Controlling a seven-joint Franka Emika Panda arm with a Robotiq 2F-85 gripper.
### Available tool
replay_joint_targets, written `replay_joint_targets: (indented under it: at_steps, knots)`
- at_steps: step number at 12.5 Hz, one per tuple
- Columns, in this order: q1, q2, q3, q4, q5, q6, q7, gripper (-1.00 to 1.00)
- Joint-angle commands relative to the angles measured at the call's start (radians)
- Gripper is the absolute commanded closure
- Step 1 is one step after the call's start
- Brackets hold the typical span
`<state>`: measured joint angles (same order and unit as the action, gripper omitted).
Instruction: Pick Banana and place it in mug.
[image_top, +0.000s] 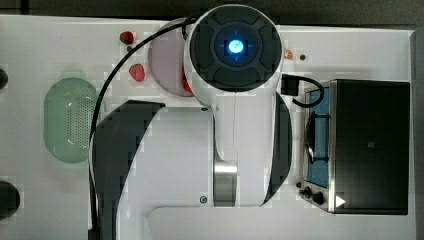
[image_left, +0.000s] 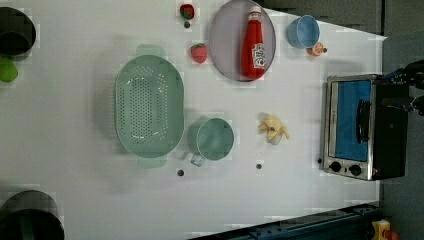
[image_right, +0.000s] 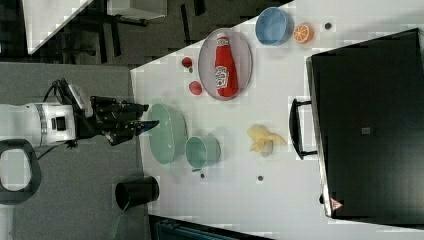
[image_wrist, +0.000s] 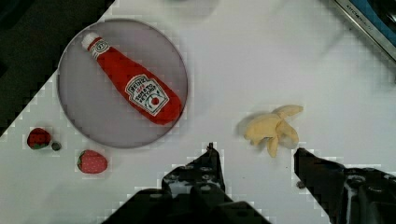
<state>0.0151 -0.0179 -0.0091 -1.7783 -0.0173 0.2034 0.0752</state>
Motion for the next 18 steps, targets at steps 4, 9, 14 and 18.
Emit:
replay_joint_targets:
  at_steps: [4, 9, 14, 18]
  knots:
    - [-0.014, -0.359, -0.053, -0.262, 0.004, -0.212, -0.109, -1.00]
    - [-0.013, -0.232, -0.051, -0.422, 0.004, 0.092, -0.137, -1.00]
    - [-0.014, -0.048, -0.053, -0.541, 0.004, 0.432, -0.427, -1.00]
    - [-0.013, 0.112, -0.052, -0.614, 0.004, 0.669, -0.567, -1.00]
